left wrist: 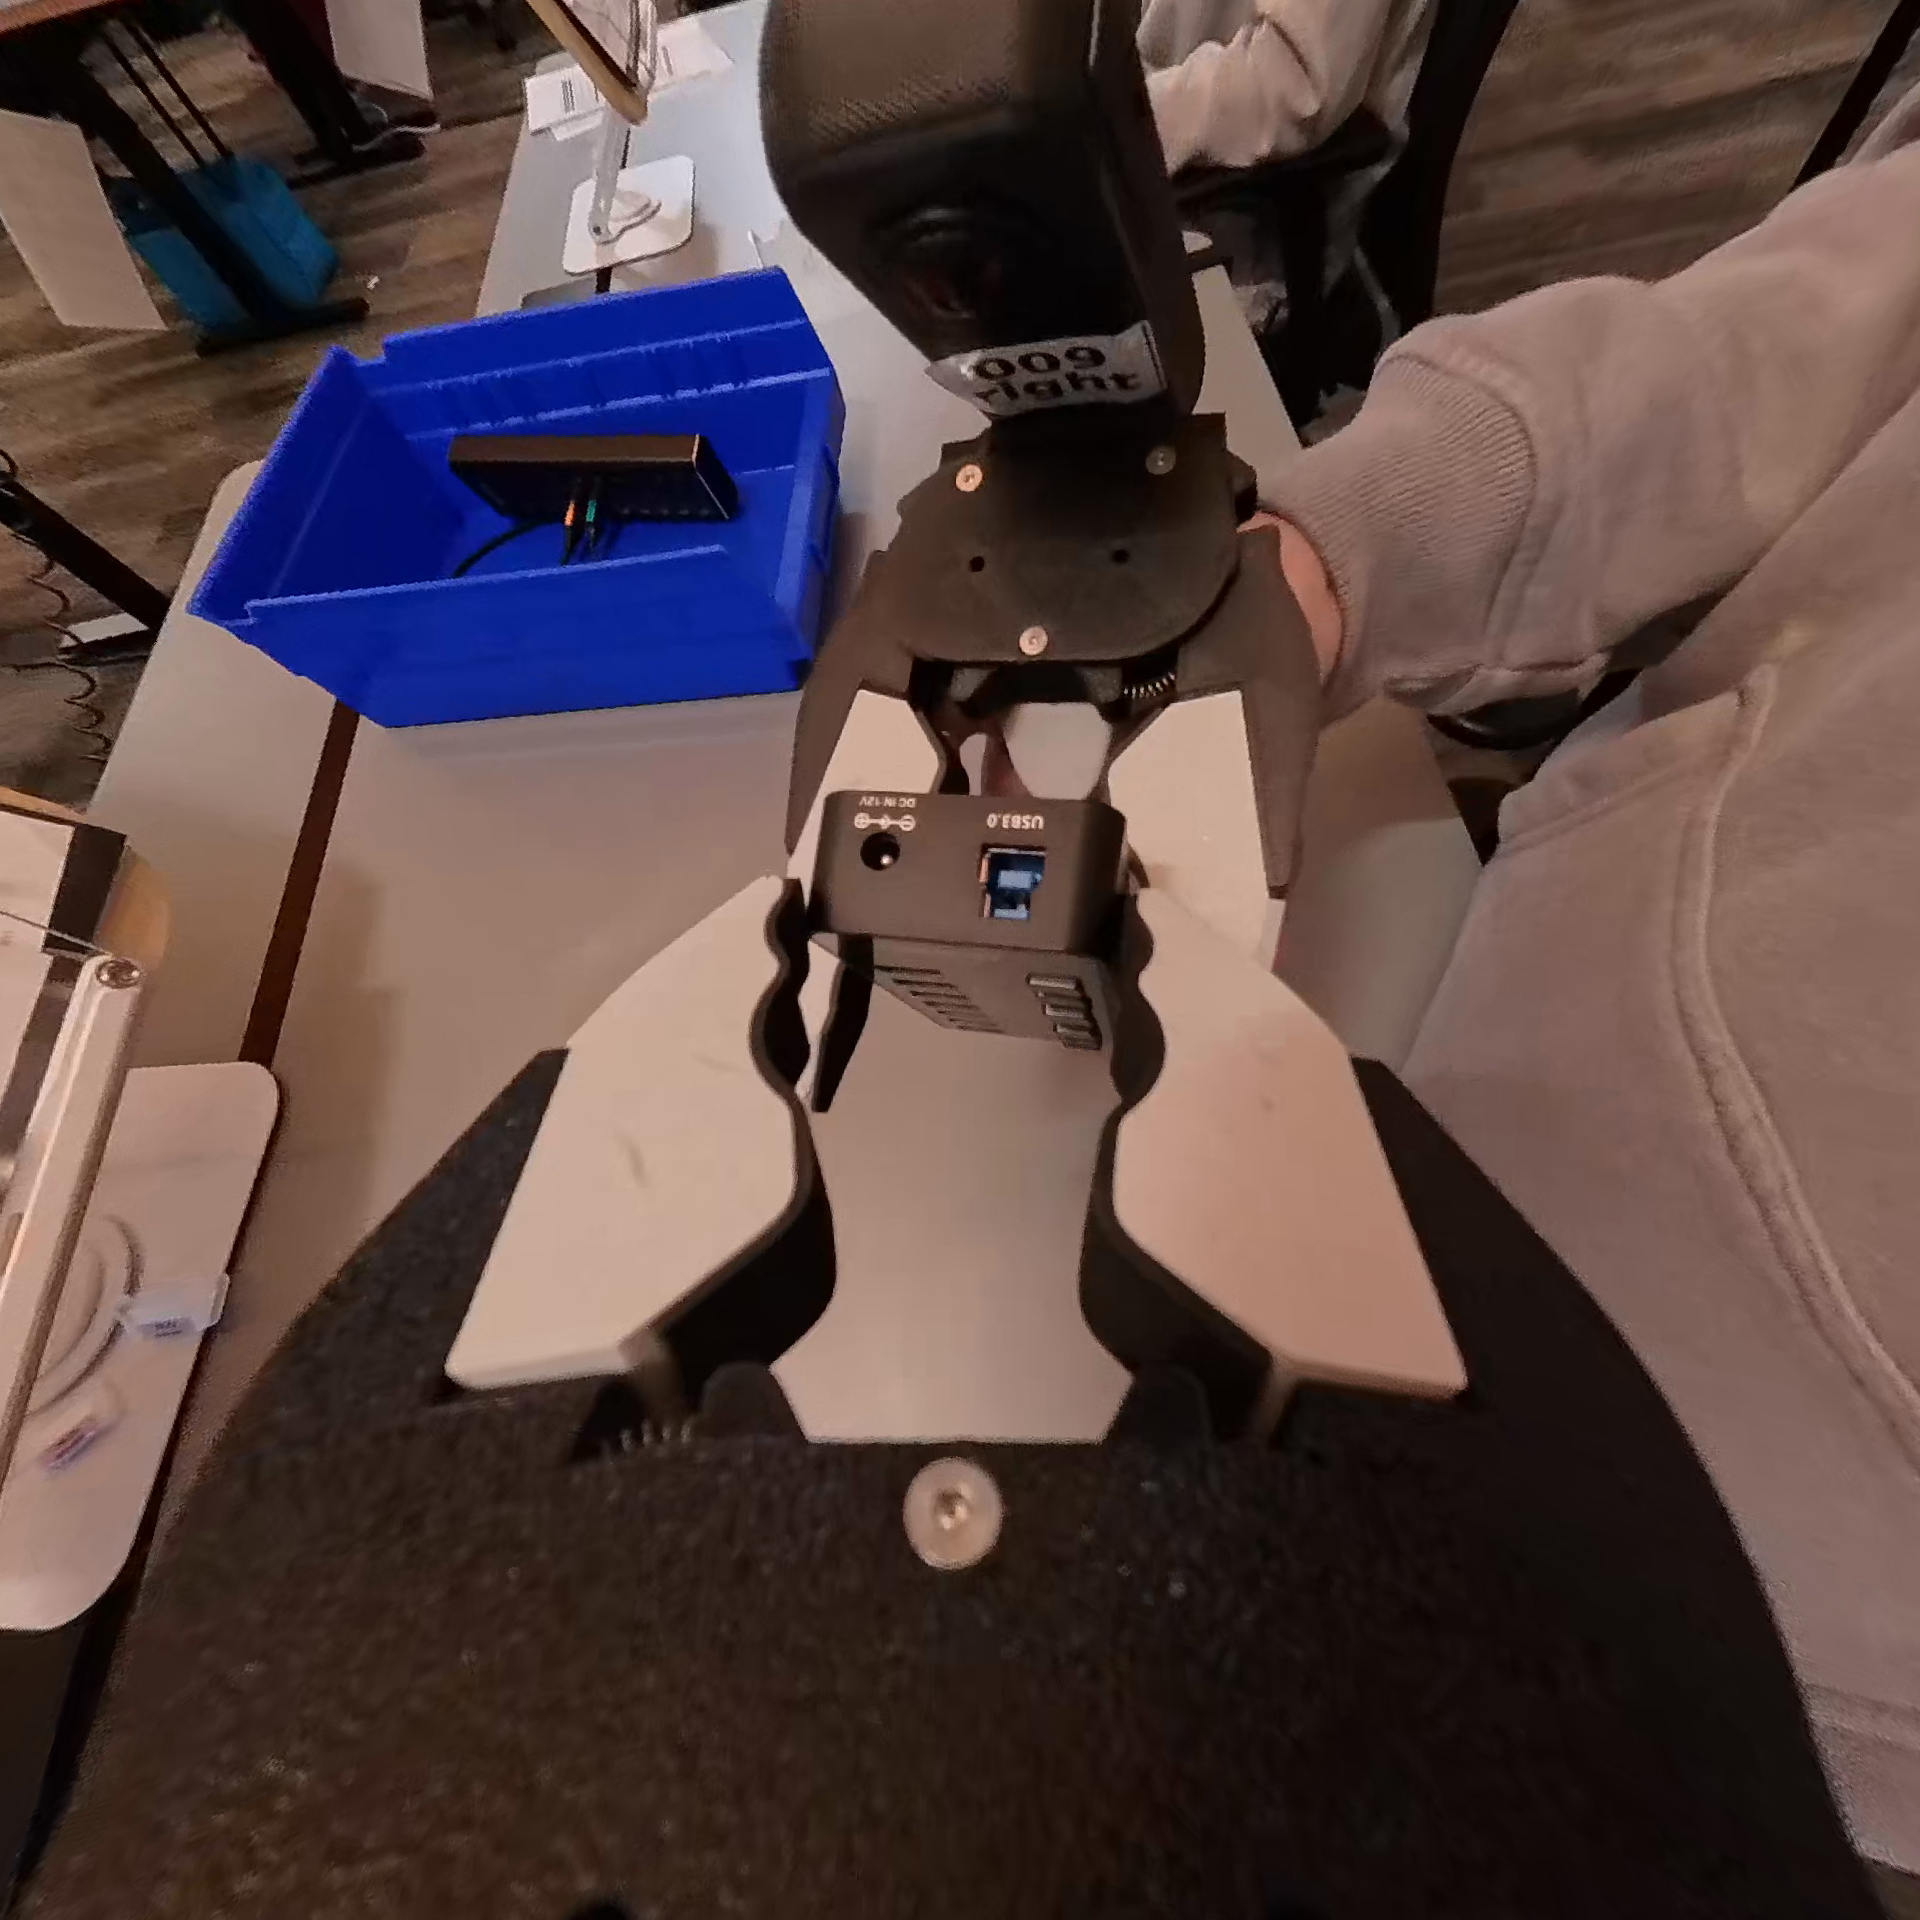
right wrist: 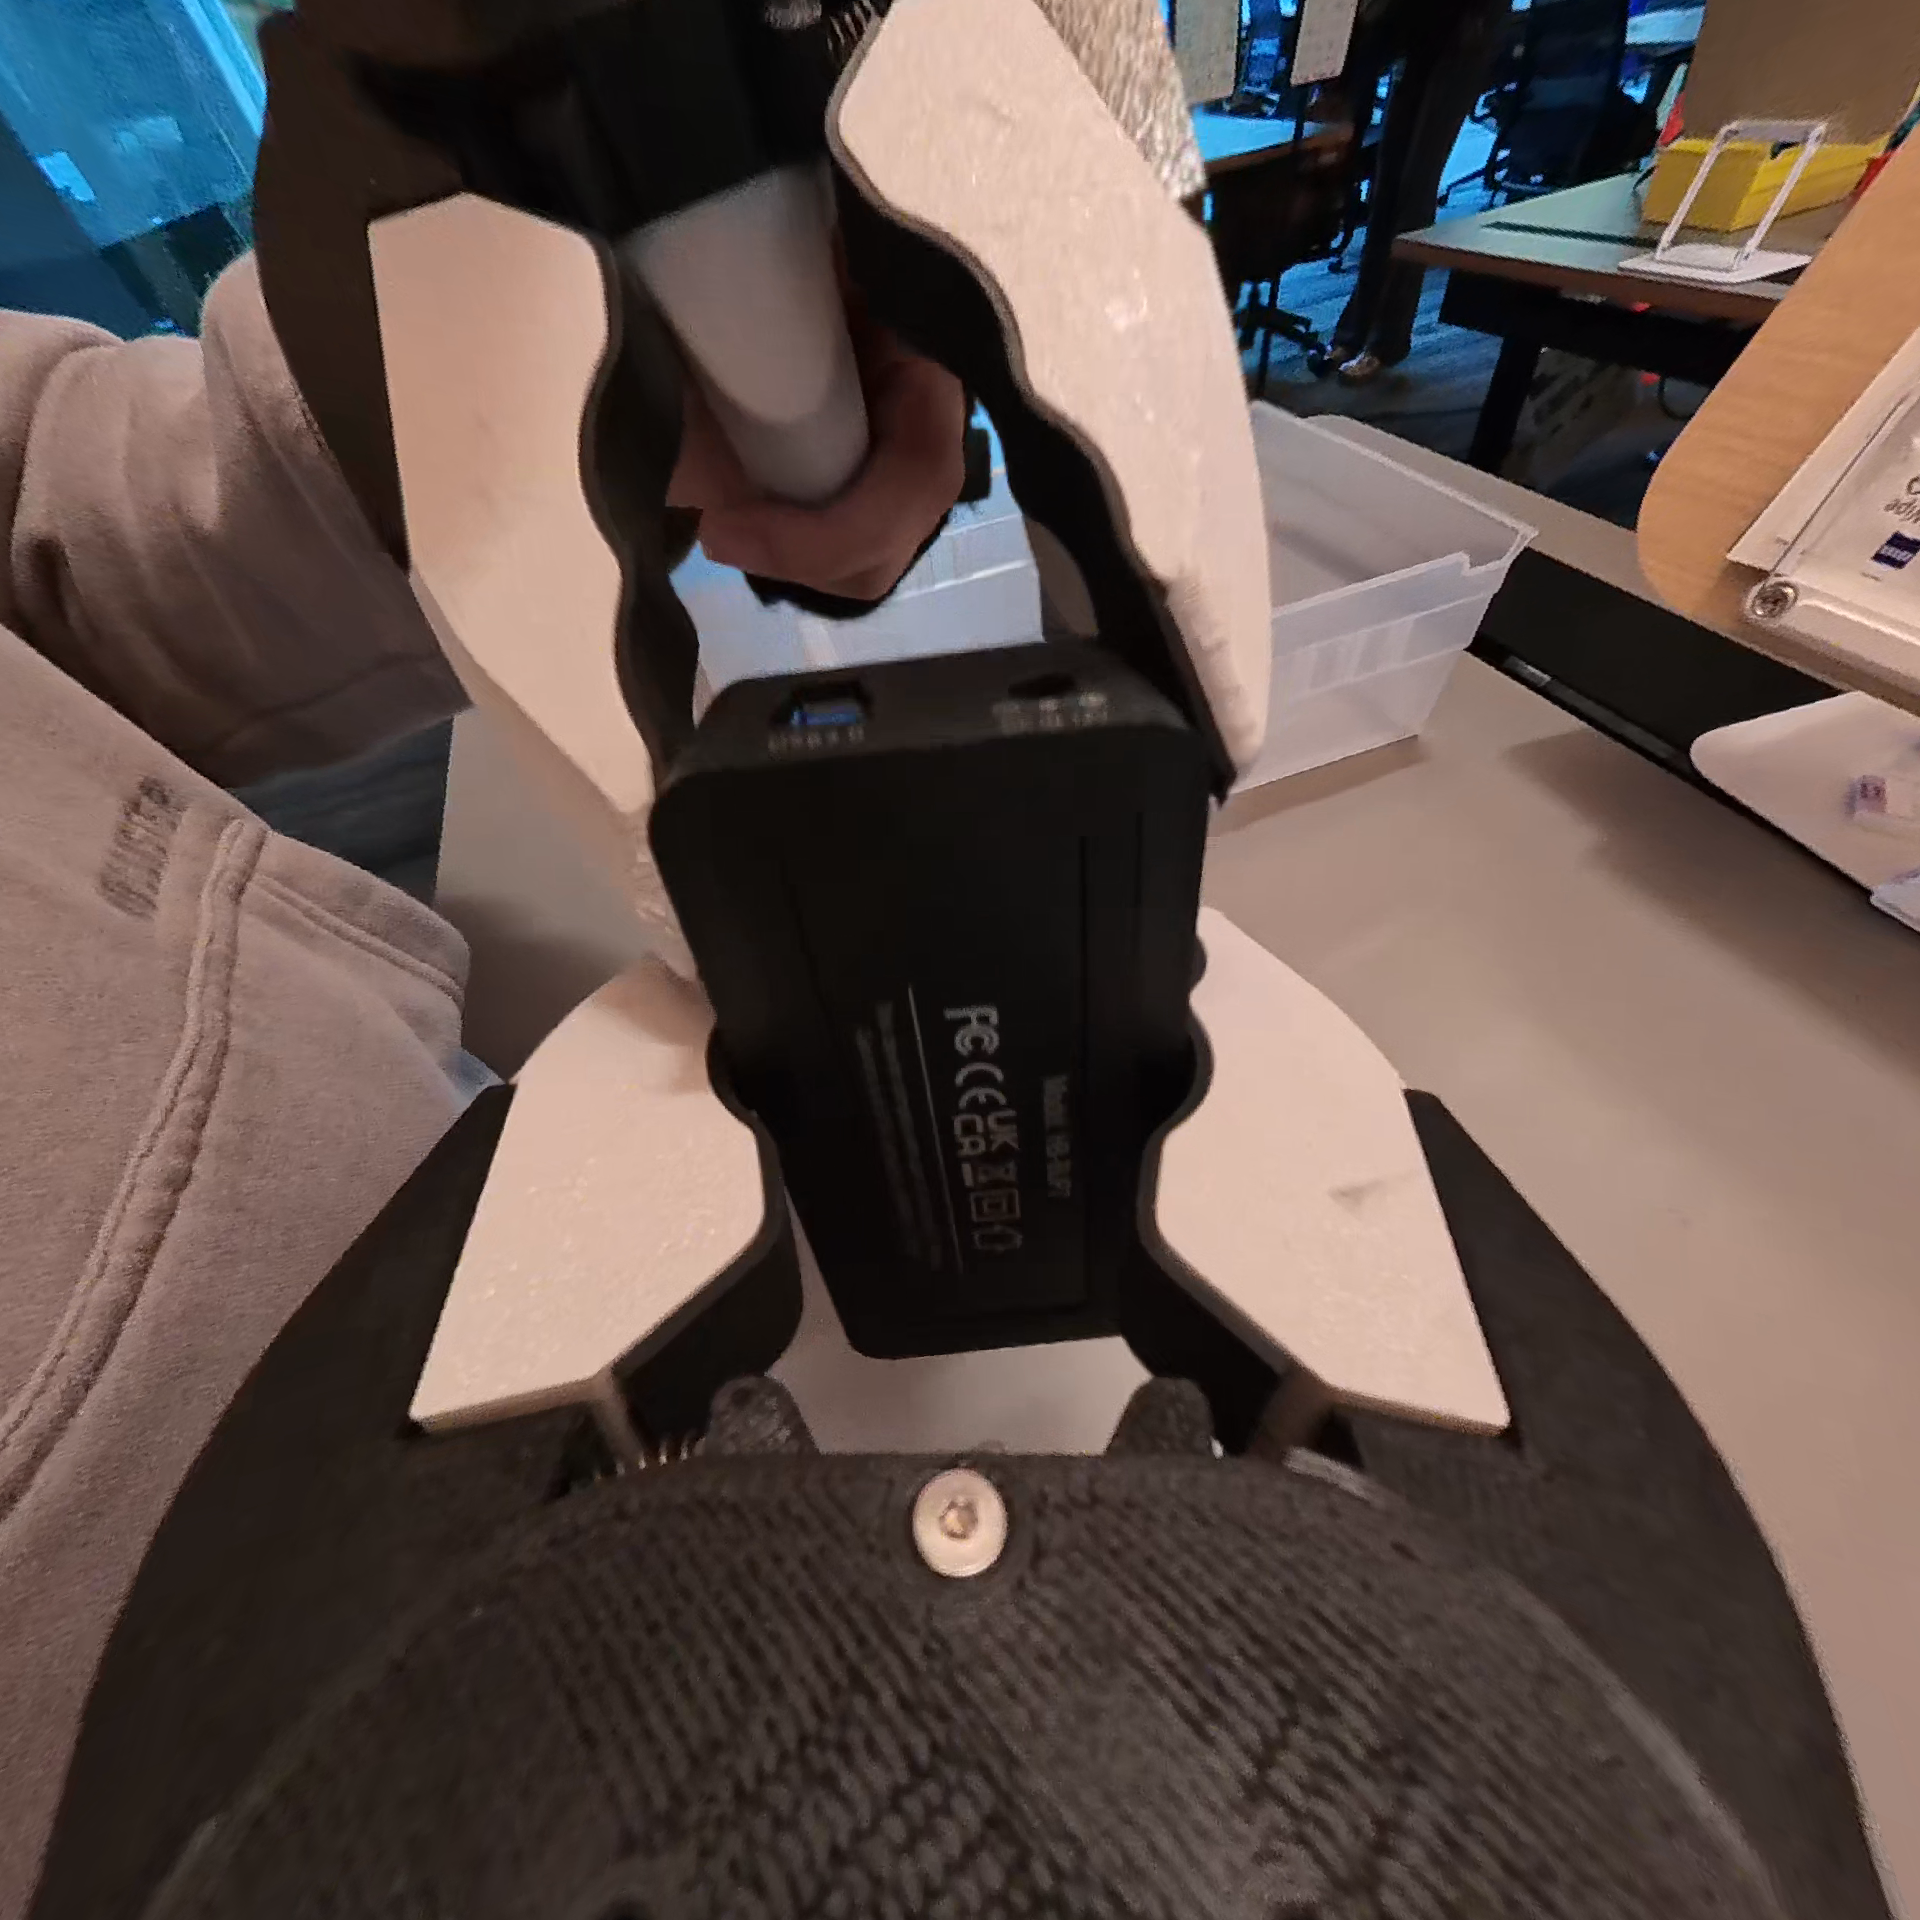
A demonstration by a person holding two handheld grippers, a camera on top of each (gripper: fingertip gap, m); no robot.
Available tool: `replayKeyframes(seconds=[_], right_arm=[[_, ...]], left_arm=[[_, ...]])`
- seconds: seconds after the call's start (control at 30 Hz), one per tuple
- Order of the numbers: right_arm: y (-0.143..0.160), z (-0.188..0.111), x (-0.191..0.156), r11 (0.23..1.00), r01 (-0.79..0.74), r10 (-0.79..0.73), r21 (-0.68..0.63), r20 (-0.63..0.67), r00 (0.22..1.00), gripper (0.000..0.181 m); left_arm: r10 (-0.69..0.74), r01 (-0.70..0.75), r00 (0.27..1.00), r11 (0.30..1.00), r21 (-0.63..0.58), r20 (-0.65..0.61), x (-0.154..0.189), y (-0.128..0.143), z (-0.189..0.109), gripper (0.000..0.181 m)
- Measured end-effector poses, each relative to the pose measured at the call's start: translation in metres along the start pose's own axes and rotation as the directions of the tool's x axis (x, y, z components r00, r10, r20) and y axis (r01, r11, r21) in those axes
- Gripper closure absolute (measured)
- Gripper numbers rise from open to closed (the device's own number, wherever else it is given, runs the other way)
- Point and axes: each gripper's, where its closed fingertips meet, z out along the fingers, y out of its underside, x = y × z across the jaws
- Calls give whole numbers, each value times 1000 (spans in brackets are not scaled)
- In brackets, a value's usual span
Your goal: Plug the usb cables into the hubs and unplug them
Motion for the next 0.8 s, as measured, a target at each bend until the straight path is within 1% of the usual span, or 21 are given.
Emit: replayKeyframes(seconds=[0.1,0.2,0.33,0.4,0.47,0.53,0.6,0.67,0.73,0.8], right_arm=[[4,2,-2,1000,9,-9,-18,13,1000,109],[9,5,-2,1000,4,-4,-26,9,1000,108],[9,6,-2,999,-30,30,-18,17,999,107],[12,6,-5,998,10,-9,-54,27,1000,109],[13,6,-5,999,10,-9,-54,25,1000,109],[11,6,-2,1000,-4,4,-9,9,1000,109],[3,0,2,998,-35,35,49,0,999,109],[-5,-14,11,991,-80,82,105,-18,996,109],[-5,-28,23,988,-99,107,122,-60,992,109],[-4,-42,29,985,-110,122,136,-82,989,109]], left_arm=[[18,-18,1000,1000,-13,-13,3,3,2,125],[25,-25,1000,999,-33,-9,4,7,3,126],[13,-13,1000,1000,-21,-1,4,7,2,126],[11,-11,1000,1000,-14,-6,5,7,3,126],[-13,13,1000,1000,-8,-2,6,7,3,125],[-73,73,997,997,24,21,3,3,-1,125],[-126,121,988,991,66,90,-7,1,-16,122],[-156,147,969,987,63,194,-22,11,-45,125],[-192,202,929,979,2,315,-41,39,-82,129],[-262,322,853,945,-60,452,-61,80,-125,133]])
